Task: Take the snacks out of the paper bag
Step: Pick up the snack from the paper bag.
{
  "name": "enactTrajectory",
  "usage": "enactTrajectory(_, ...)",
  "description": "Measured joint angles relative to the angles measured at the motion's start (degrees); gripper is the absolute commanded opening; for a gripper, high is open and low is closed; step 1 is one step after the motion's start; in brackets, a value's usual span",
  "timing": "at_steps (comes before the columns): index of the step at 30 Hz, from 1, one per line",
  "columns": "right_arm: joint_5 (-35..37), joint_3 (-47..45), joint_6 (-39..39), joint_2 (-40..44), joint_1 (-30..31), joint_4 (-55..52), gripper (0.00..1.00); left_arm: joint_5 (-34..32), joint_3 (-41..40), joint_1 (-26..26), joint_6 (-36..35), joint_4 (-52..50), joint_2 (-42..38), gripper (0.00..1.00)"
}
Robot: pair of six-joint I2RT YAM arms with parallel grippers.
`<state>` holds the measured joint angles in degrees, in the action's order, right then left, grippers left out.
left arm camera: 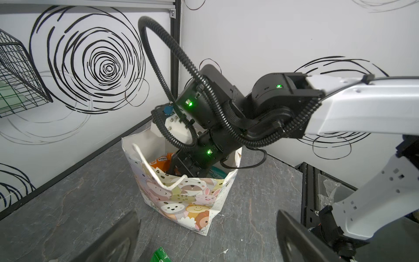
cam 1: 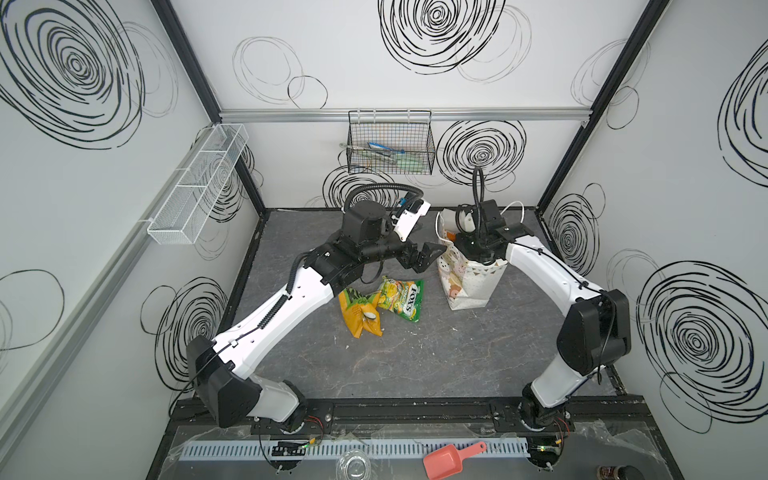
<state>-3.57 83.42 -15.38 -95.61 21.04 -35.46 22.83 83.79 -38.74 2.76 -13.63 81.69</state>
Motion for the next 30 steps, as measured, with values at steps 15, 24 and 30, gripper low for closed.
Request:
enactTrajectory(15,1.1,0.7,0.4,6.8,0.0,1.5,0.00,-0.4,0.0,-0.9,-0.9,0.0,0.0,0.96)
enactTrajectory(24,2.8,3.1,0.4,10.7,0.0,4.0,0.00,-0.4,0.0,-1.0,-1.1,0.0,0.0,0.96)
enactTrajectory(30,4.0,4.1,0.4,10.8,-0.3,4.2,0.00,-0.4,0.0,-1.0,-1.3,0.0,0.0,0.96)
